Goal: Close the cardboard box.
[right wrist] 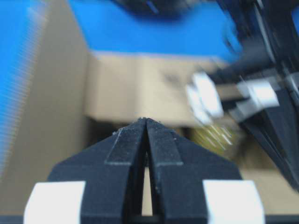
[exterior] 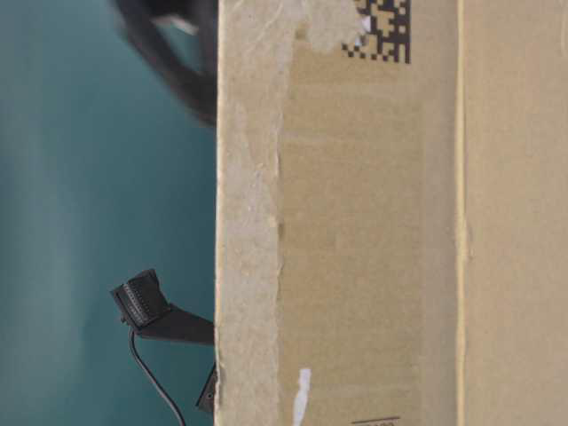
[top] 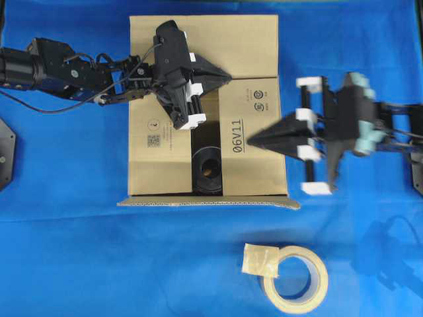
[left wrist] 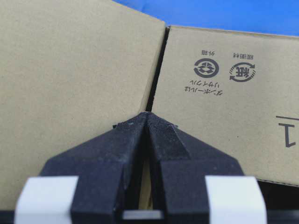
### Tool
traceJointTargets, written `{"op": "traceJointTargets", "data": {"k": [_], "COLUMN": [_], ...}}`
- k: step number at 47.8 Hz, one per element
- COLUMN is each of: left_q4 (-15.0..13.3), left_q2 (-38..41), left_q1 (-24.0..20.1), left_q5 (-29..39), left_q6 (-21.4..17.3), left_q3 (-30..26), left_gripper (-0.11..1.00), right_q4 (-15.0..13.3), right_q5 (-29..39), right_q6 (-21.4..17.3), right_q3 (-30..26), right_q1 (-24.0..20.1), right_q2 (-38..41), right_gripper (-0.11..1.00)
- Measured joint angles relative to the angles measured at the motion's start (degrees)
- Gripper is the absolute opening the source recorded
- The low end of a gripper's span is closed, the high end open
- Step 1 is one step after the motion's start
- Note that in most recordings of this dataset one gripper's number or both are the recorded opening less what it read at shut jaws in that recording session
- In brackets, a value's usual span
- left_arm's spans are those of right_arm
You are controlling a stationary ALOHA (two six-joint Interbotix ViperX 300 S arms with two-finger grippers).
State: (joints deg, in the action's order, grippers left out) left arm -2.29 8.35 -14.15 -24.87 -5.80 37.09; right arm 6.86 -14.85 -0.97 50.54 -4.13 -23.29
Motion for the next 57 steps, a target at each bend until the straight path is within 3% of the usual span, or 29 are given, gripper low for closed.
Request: {"op": "traceJointTargets", "data": {"k": [11, 24, 39, 46, 57], "left_q4": [0.00, 0.00, 0.00, 0.00, 0.00], "left_q2": [0.00, 0.00, 0.00, -0.09, 0.00], "left_q1": [0.00, -0.09, -0.09, -0.09, -0.09], "left_q5": [0.00, 0.00, 0.09, 0.00, 0.09], "left_q6": [-0.09, 0.00, 0.00, 0.00, 0.00], "left_q3": [0.09, 0.09, 0.18, 0.18, 0.18], "left_gripper": [0.00, 0.00, 0.00, 0.00, 0.00], "right_q4": [0.00, 0.00, 0.00, 0.00, 0.00], "right_q5": [-0.44, -0.88, -1.58, -3.25, -3.43], "right_q6": [0.00, 0.00, 0.00, 0.00, 0.00], "right_q3": [1.49, 1.85, 2.72, 3.34, 4.83], "right_q1": [-11.07, -18.37, -18.28, -17.49, -12.22], "right_q2": [-6.77, -1.23, 7.65, 7.47, 3.96], "right_gripper": [0.00, 0.00, 0.00, 0.00, 0.00]}}
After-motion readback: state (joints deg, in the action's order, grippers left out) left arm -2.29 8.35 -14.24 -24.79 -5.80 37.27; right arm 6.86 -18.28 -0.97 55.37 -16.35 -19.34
